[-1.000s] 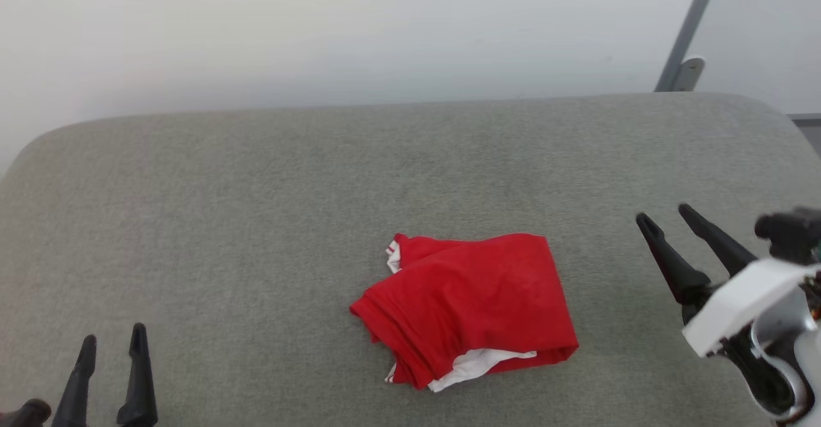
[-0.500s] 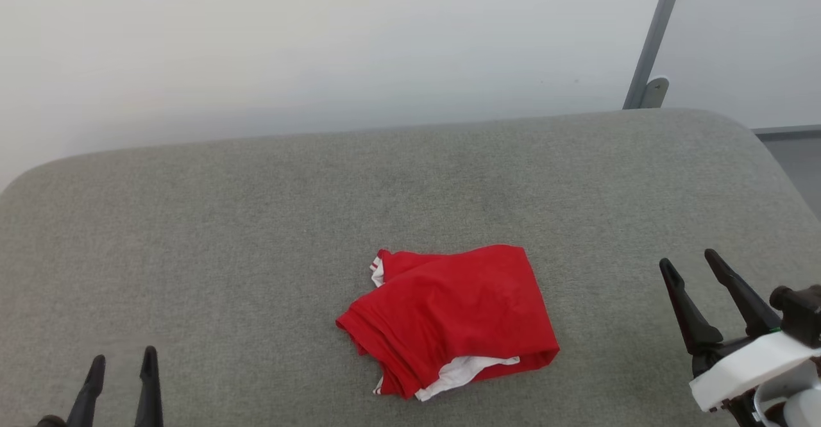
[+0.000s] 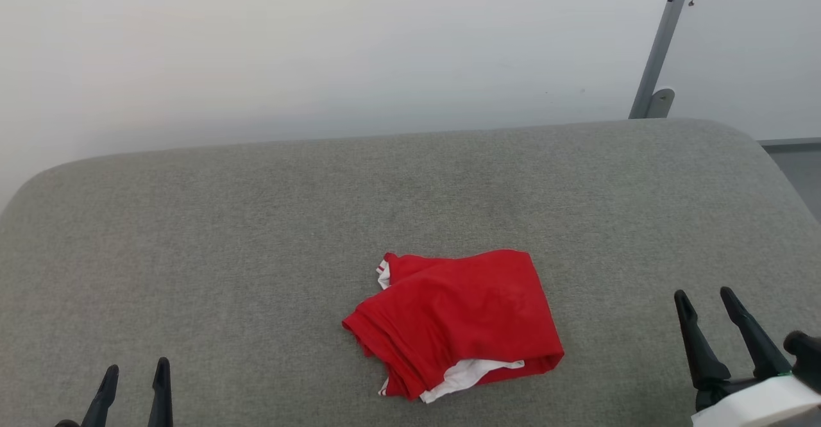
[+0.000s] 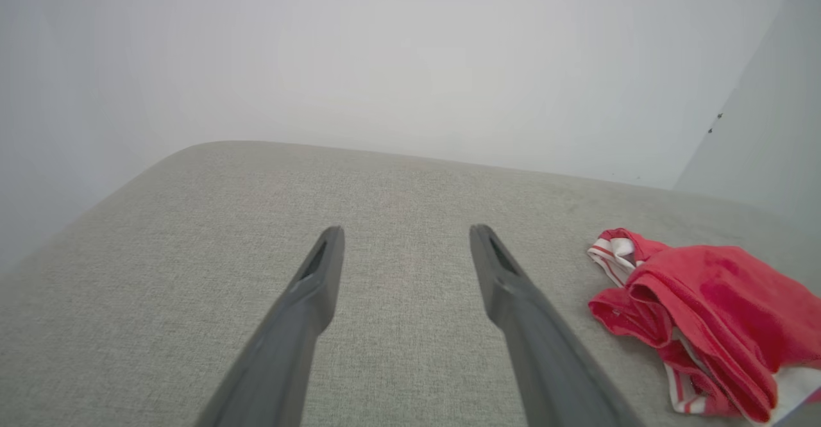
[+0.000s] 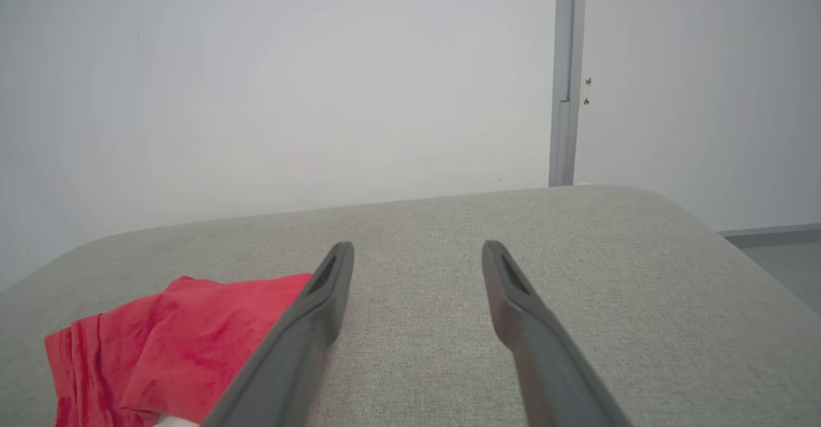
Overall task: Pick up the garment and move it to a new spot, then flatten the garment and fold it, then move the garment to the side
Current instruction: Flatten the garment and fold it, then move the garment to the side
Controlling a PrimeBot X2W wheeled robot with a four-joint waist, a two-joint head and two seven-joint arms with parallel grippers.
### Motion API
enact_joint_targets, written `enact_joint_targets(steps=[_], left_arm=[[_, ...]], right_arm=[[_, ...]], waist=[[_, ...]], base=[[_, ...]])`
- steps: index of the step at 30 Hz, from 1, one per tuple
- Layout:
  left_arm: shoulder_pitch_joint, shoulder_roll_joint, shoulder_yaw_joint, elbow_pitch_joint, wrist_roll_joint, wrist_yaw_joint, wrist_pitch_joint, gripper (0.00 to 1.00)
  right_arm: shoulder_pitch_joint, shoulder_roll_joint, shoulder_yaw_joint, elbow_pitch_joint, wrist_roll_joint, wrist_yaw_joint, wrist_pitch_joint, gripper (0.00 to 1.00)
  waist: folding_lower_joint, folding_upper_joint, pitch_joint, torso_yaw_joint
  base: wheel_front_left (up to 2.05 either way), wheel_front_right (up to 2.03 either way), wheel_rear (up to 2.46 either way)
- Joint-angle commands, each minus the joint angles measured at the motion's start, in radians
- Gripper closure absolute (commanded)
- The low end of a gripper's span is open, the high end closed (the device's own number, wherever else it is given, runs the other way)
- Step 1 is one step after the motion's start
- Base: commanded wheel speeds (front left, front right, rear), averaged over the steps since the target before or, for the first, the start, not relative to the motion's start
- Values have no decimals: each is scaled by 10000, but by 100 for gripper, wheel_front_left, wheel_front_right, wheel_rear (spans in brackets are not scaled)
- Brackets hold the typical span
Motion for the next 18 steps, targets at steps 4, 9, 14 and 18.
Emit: enact_joint_targets(steps=[4,9,14,18], left_arm=[[-77,-74,42,27,32,-31,-48,0],[-184,-159,-31,27,84,-31,-48,0],[-331,-161,-111,-28,-9,-31,-48,0],[-353,-186,-117,-41,-19,-31,-48,0]], right_arm=[[370,267,-350,-219,-147,-4,-36,0],[602,429,-555,-414,-242,-4,-37,0],[687,542,-647,-493,-293,-4,-36,0],[687,584,-666,-545,-283,-4,-38,0]], waist=[[0,-1,31,75],[0,-1,81,121],[0,-1,124,109],[0,-1,176,76]], base=[[0,0,0],[0,0,0],[0,0,0],[0,0,0]])
